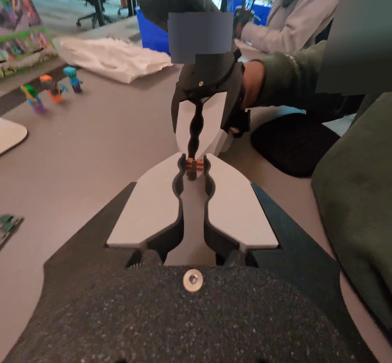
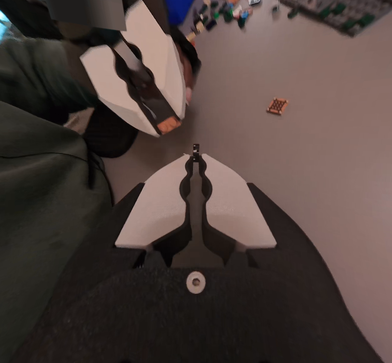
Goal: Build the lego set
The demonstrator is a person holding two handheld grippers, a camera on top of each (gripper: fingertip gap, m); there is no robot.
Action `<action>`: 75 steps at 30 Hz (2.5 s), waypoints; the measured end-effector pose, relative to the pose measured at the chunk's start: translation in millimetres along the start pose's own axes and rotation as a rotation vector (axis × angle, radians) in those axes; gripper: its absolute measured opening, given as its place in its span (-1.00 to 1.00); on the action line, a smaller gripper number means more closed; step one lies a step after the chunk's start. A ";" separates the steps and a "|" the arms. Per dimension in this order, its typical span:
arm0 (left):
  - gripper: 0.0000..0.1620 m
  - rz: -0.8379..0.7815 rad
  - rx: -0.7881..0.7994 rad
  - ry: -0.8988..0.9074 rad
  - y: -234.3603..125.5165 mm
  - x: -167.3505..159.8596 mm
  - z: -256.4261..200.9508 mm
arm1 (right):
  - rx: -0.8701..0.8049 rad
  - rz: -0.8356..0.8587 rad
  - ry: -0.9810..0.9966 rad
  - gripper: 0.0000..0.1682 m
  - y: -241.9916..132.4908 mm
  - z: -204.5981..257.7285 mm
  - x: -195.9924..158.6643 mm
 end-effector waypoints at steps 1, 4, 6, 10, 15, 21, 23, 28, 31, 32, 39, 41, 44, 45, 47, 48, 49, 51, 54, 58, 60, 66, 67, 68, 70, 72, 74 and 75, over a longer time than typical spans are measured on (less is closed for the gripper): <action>-0.81 -0.013 -0.006 0.010 2.7 0.3 -1.0 | 0.006 -0.044 -0.012 -0.95 -4.3 1.7 2.3; -0.81 -0.035 -0.017 0.017 8.0 -0.3 -1.6 | 0.006 -0.125 -0.035 -0.95 -17.3 4.2 7.3; -0.81 -0.036 -0.009 0.022 9.3 -1.7 -1.3 | 0.023 -0.150 -0.040 -0.95 -23.4 6.2 9.0; -0.81 -0.056 -0.020 0.026 10.0 -2.3 -4.3 | 0.036 -0.142 -0.038 -0.95 -22.3 8.2 9.3; -0.81 -0.079 -0.016 0.033 5.8 -0.1 -6.4 | 0.055 -0.132 -0.026 -0.95 -17.4 7.9 7.8; -0.81 -0.091 -0.018 0.035 3.4 -1.2 -6.9 | 0.056 -0.130 -0.063 -0.95 -13.5 11.8 12.1; -0.81 -0.094 -0.020 0.029 1.4 -1.0 -5.9 | 0.055 -0.135 -0.069 -0.95 -15.1 12.2 13.5; -0.76 -0.048 -0.029 0.023 3.0 -8.4 -6.3 | 0.058 -0.145 -0.090 -0.95 -15.6 14.7 17.5; -0.76 0.007 -0.005 0.033 6.4 -14.8 -5.4 | 0.056 -0.122 -0.095 -0.95 -11.6 14.0 15.5; -0.76 0.038 0.009 0.039 6.9 -17.2 -3.9 | 0.055 -0.118 -0.091 -0.95 -11.0 13.0 14.5; -0.79 0.204 0.119 0.191 -7.0 -25.8 2.6 | 0.017 -0.100 -0.056 -0.95 -15.9 6.4 5.9; -0.82 0.217 0.168 0.215 -17.9 -23.3 6.9 | 0.013 -0.099 -0.046 -0.95 -16.8 5.8 2.8; -0.83 0.249 0.199 0.220 -36.6 -19.8 12.3 | 0.011 -0.095 -0.033 -0.95 -16.4 4.8 -1.7; -0.83 0.267 0.213 0.226 -43.4 -19.0 14.3 | 0.013 -0.093 -0.029 -0.95 -15.9 4.6 -2.8; -0.83 0.310 0.247 0.240 -57.3 -18.0 17.8 | 0.017 -0.089 -0.026 -0.95 -14.7 4.5 -4.6; -0.83 0.337 0.261 0.249 -64.6 -17.9 19.2 | 0.018 -0.086 -0.026 -0.95 -14.1 4.5 -5.4; -0.83 0.363 0.279 0.258 -72.3 -17.8 20.5 | 0.019 -0.083 -0.026 -0.95 -13.5 4.7 -6.0; -0.84 0.401 0.322 0.261 -87.5 -17.8 23.3 | 0.023 -0.080 -0.027 -0.95 -12.2 4.9 -7.4; -0.85 0.449 0.307 0.236 -99.5 -23.6 22.5 | 0.032 -0.079 -0.021 -0.95 -9.4 3.9 -9.9; -0.80 0.538 0.241 0.302 -87.7 -41.7 14.7 | 0.049 -0.080 -0.016 -0.95 -4.4 2.8 -9.8; -0.77 0.604 0.244 0.352 -81.1 -47.5 15.9 | 0.053 -0.075 -0.026 -0.95 -2.9 4.0 -8.7; -0.74 0.728 0.220 0.449 -70.6 -47.9 21.5 | 0.053 -0.072 -0.029 -0.95 -5.0 5.7 -12.7; -0.77 0.752 0.225 0.458 -69.1 -48.4 23.5 | 0.053 -0.076 -0.023 -0.95 -5.5 5.4 -14.1; -0.84 0.773 0.226 0.459 -67.8 -48.6 25.0 | 0.053 -0.081 -0.018 -0.95 -6.0 5.0 -15.4; -0.99 0.757 0.214 0.427 -65.3 -44.6 25.5 | 0.053 -0.087 -0.012 -0.95 -7.0 4.9 -17.8; -1.00 0.716 0.205 0.376 -62.5 -39.9 27.1 | 0.055 -0.092 -0.010 -0.95 -8.2 5.0 -19.6; -1.00 0.673 0.184 0.304 -60.0 -36.4 29.9 | 0.057 -0.097 -0.006 -0.95 -9.5 4.7 -20.6; -1.00 0.667 0.198 0.288 -59.8 -35.3 33.6 | 0.058 -0.099 -0.005 -0.95 -10.0 4.6 -20.9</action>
Point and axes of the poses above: each gripper's, where its closed fingertips meet, y out along the fingers, x out of its top, z = x × y across the jaws, the point moved 9 cm from there along -y, back along the fingers, and after that the axes turned 14 degrees about -y, right-handed, at the moved point
